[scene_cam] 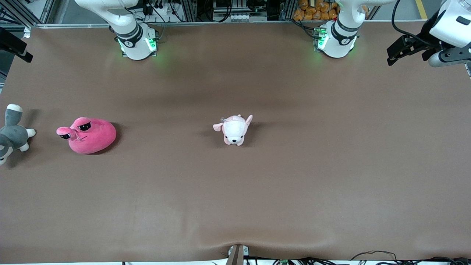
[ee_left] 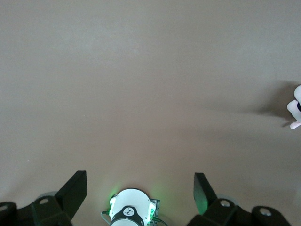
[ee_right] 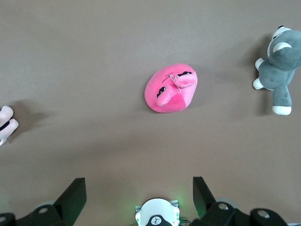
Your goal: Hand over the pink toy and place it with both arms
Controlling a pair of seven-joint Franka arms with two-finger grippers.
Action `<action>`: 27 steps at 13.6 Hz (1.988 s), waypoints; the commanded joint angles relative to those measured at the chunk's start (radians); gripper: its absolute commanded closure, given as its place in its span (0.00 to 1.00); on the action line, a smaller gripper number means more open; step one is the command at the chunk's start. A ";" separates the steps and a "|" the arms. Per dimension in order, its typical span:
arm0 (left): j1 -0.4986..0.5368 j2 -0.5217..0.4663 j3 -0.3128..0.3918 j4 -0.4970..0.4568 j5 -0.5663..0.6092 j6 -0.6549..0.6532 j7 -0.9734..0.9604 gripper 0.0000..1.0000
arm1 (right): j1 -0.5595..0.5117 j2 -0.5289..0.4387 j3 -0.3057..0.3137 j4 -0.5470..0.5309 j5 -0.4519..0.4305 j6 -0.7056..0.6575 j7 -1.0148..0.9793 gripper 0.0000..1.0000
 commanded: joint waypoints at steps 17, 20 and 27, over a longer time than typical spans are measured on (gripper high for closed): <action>0.009 -0.008 0.010 0.016 -0.015 0.038 0.082 0.00 | -0.008 0.006 0.006 0.002 -0.016 -0.018 -0.018 0.00; 0.011 -0.003 0.010 0.017 -0.017 0.036 0.082 0.00 | -0.010 0.006 0.006 0.002 -0.016 -0.018 -0.021 0.00; 0.009 -0.003 0.010 0.019 -0.017 0.036 0.082 0.00 | -0.011 0.009 0.005 0.002 -0.016 -0.018 -0.030 0.00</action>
